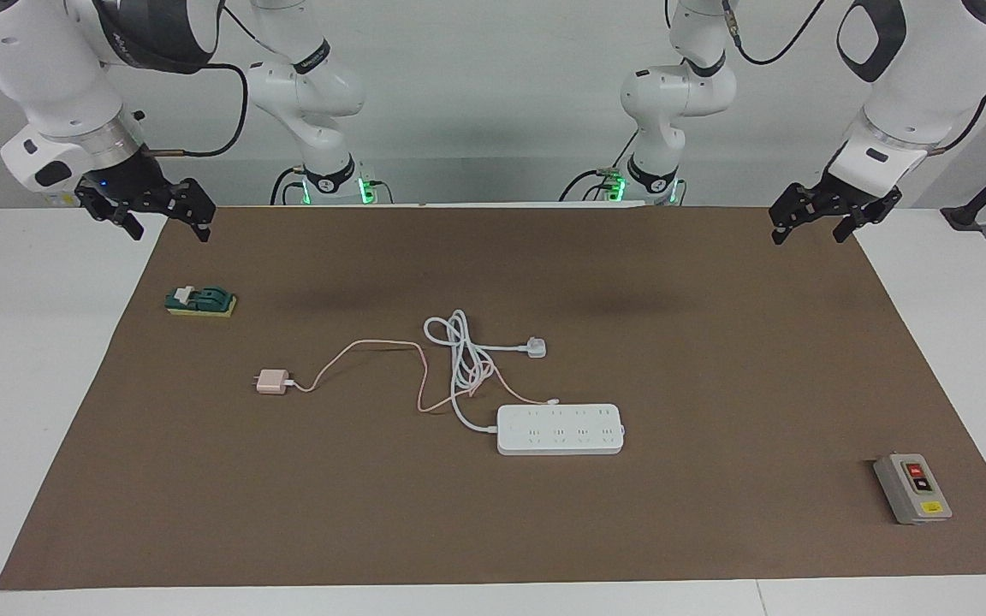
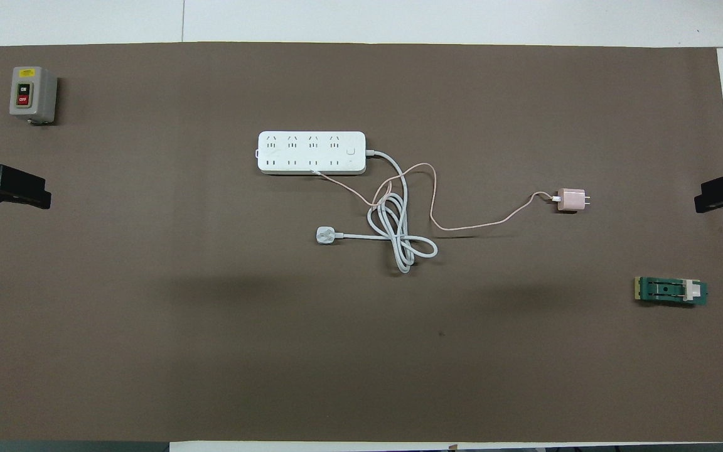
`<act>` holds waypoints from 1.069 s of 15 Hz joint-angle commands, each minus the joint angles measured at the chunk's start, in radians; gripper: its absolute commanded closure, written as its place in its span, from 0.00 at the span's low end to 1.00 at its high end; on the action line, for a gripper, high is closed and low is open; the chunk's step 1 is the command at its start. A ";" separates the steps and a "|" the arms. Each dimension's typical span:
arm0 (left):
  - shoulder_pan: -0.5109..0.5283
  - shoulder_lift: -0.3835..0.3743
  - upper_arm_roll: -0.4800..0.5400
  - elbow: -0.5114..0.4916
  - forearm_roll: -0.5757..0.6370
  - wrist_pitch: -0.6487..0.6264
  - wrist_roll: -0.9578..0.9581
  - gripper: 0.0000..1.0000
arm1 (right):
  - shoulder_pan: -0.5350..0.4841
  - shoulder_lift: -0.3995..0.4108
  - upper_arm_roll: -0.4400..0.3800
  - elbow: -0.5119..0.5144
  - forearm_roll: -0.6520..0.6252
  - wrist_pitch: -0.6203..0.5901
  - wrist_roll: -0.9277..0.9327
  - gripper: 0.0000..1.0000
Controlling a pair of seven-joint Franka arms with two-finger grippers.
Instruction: Plug charger into power strip
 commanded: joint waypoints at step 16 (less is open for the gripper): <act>-0.011 -0.028 0.009 -0.029 -0.025 -0.031 -0.013 0.00 | -0.099 0.143 -0.001 -0.039 0.250 0.029 0.571 0.00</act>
